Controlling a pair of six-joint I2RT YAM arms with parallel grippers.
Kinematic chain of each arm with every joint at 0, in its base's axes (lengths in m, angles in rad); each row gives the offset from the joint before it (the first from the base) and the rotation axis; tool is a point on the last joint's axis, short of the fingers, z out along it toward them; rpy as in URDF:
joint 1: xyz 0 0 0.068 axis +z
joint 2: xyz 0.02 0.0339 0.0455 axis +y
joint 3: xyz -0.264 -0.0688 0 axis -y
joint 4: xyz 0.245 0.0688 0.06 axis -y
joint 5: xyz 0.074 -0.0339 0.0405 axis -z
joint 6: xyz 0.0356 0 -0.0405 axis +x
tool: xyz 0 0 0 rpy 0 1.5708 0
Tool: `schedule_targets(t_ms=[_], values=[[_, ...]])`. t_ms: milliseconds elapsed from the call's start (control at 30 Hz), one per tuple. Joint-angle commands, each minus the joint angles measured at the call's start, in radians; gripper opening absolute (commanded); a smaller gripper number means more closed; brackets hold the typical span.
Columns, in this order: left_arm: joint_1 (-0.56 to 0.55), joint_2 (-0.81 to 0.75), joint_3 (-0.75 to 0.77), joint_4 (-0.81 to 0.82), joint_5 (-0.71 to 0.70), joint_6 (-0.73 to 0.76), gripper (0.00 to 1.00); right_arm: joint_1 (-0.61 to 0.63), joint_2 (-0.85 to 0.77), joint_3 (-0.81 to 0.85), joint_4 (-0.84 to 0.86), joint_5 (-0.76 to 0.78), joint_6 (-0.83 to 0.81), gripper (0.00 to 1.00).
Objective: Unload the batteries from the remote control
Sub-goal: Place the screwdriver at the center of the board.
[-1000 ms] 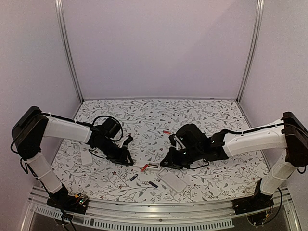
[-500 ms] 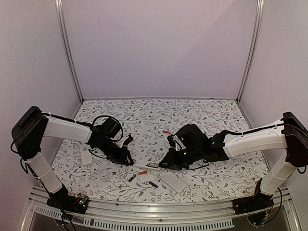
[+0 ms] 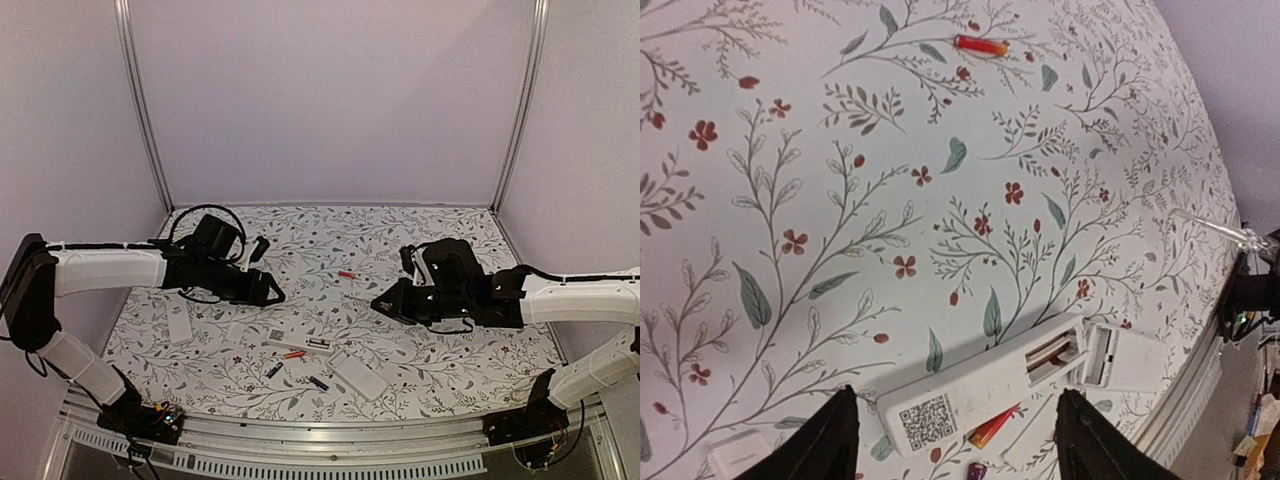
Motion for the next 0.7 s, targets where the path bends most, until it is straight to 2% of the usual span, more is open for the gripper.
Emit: schedule_targets(t_ms=[0, 267, 433, 667], values=[[0.073, -0.053, 0.051, 0.056, -0.054, -0.011, 0.68, -0.06, -0.019, -0.096, 0.112, 0.08, -0.036, 0.0], [0.264, -0.192, -0.056, 0.22, -0.062, -0.147, 0.68, -0.09, 0.069, -0.139, 0.237, 0.065, -0.071, 0.0], [0.304, -0.206, -0.037, 0.125, -0.1, -0.117, 0.68, -0.096, 0.111, -0.164, 0.261, 0.066, -0.055, 0.0], [0.341, -0.247, -0.096, 0.125, -0.119, -0.135, 0.68, -0.096, 0.148, -0.206, 0.3, 0.065, -0.024, 0.1]])
